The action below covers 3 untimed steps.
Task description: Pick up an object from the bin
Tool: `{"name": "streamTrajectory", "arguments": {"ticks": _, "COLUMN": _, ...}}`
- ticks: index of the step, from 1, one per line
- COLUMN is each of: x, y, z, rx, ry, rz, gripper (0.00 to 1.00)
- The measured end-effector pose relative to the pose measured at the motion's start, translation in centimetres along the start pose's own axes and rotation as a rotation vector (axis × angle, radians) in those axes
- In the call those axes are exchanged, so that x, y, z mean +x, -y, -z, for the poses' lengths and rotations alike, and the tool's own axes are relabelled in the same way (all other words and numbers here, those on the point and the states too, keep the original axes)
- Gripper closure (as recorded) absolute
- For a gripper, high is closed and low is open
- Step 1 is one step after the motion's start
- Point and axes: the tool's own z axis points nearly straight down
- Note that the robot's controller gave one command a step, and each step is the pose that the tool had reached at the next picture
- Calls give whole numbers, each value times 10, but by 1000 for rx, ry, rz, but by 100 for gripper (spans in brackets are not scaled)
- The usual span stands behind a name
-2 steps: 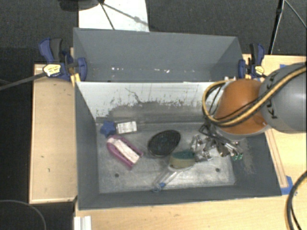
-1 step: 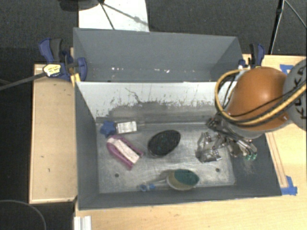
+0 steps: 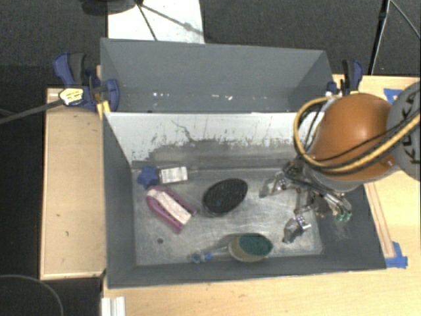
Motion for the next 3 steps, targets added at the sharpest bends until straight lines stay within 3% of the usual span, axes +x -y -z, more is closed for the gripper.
{"name": "streamTrajectory", "arguments": {"ticks": 1, "x": -4, "y": -57, "z": -105, "rx": 2, "ry": 17, "rz": -93, "gripper": 0}}
{"name": "streamTrajectory", "arguments": {"ticks": 2, "x": -4, "y": -55, "z": -101, "rx": 1, "ry": 17, "rz": -92, "gripper": 100}}
{"name": "streamTrajectory", "arguments": {"ticks": 3, "x": -18, "y": -69, "z": 44, "rx": 1, "ry": 8, "rz": -99, "gripper": 100}}
